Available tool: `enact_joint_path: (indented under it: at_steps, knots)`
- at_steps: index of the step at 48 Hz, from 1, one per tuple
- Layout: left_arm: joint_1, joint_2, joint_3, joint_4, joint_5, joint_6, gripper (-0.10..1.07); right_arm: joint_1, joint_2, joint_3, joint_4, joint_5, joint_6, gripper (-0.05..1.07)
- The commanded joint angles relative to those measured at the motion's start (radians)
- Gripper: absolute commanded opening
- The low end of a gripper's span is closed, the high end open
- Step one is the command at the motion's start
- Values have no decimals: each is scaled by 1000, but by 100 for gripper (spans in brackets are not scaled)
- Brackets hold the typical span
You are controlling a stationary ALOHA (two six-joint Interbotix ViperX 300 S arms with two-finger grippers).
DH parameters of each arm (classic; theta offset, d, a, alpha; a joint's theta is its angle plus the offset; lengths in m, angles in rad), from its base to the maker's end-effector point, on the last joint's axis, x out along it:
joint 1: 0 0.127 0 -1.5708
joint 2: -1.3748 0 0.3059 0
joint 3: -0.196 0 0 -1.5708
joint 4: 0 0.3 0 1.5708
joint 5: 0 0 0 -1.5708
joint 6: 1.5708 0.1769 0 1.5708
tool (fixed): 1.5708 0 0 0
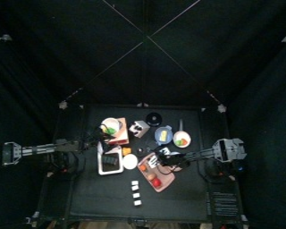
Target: Grab starfruit bottom
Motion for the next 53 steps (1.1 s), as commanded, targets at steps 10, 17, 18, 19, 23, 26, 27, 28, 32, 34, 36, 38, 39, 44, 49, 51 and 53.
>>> enact_joint_path:
  at_steps: [10,17,18,19,23,26,27,28,32,34,36,38,39,44,49,51,53]
  knots:
    - [0,-3,-12,2,-9,0,91,-21,-179,14,0,87,-2,97]
    - [0,-3,-11,2,-9,0,91,-51,-249,64,20,195,-2,97]
    - [2,-2,-11,2,-9,0,91,-60,-256,74,25,212,-2,97]
    - [0,-2,-11,2,-9,0,91,-67,-264,81,29,224,-2,97]
    - [0,-3,-11,2,-9,-2,90,-97,-288,112,43,265,-2,97]
    - [-2,-3,-11,2,-8,-2,90,-129,-311,140,44,290,-2,97]
    - [0,-3,-11,2,-9,-2,90,-140,-318,149,48,291,-2,97]
    - [0,-3,-11,2,-9,-2,90,-150,-321,156,48,293,-2,97]
    - [0,-3,-11,2,-9,-2,91,-206,-336,195,66,288,0,97]
    - [0,-3,-9,2,-9,-2,90,-230,-337,210,77,282,-2,97]
    - [0,-3,-9,2,-8,-2,91,-255,-337,225,81,273,-2,97]
    - [0,-3,-9,2,-9,-2,91,-273,-334,239,80,256,-3,97]
    - [0,-3,-9,2,-8,-2,91,-282,-333,247,77,247,-3,97]
    - [0,-3,-8,0,-9,-2,91,-322,-330,287,84,195,-2,97]
    - [0,-3,-8,2,-9,-2,90,-347,-331,311,106,170,-2,97]
    - [2,-3,-8,2,-9,-2,91,-356,-330,319,112,164,0,97]
    - [2,-3,-8,2,-9,-2,90,-360,-330,324,112,163,0,97]
